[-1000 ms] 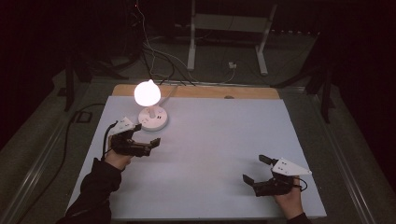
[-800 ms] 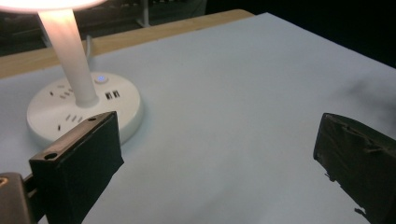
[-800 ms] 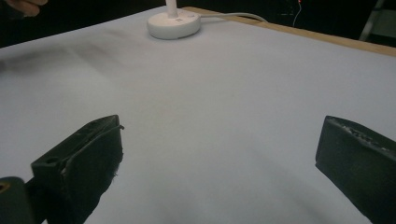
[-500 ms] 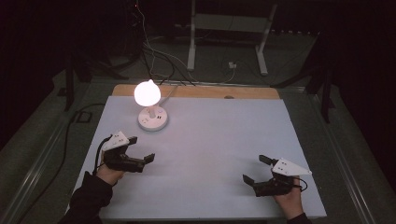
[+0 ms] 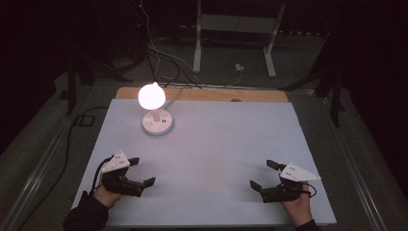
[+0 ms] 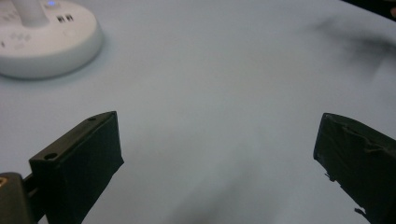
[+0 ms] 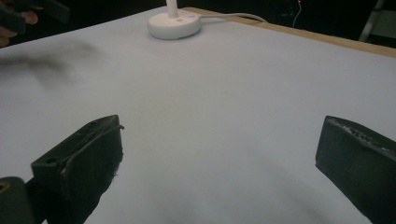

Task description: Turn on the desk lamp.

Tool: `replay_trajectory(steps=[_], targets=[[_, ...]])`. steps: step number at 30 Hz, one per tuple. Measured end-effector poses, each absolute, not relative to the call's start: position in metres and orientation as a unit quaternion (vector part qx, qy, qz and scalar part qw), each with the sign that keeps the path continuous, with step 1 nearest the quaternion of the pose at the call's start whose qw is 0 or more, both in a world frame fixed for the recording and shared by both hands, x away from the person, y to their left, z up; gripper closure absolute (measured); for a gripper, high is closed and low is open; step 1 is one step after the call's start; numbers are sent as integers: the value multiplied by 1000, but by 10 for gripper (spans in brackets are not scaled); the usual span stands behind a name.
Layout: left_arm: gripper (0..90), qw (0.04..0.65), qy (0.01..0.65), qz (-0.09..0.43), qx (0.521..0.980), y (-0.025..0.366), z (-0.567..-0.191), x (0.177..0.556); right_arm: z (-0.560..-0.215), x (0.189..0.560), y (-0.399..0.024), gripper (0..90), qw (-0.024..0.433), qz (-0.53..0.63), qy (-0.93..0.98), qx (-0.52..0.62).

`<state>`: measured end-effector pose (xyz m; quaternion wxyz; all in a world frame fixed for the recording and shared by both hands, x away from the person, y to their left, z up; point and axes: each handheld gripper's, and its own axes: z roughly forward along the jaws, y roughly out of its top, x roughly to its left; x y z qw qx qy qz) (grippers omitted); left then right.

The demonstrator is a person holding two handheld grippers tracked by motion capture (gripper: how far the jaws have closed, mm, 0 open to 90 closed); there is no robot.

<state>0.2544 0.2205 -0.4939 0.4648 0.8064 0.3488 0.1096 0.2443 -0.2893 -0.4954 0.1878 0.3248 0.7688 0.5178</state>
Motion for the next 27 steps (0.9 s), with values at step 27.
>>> replay_trajectory(steps=[27], targets=[[17,436,338,101,828,230,-516,246,-497,246,-287,6,181,514,773,325]])
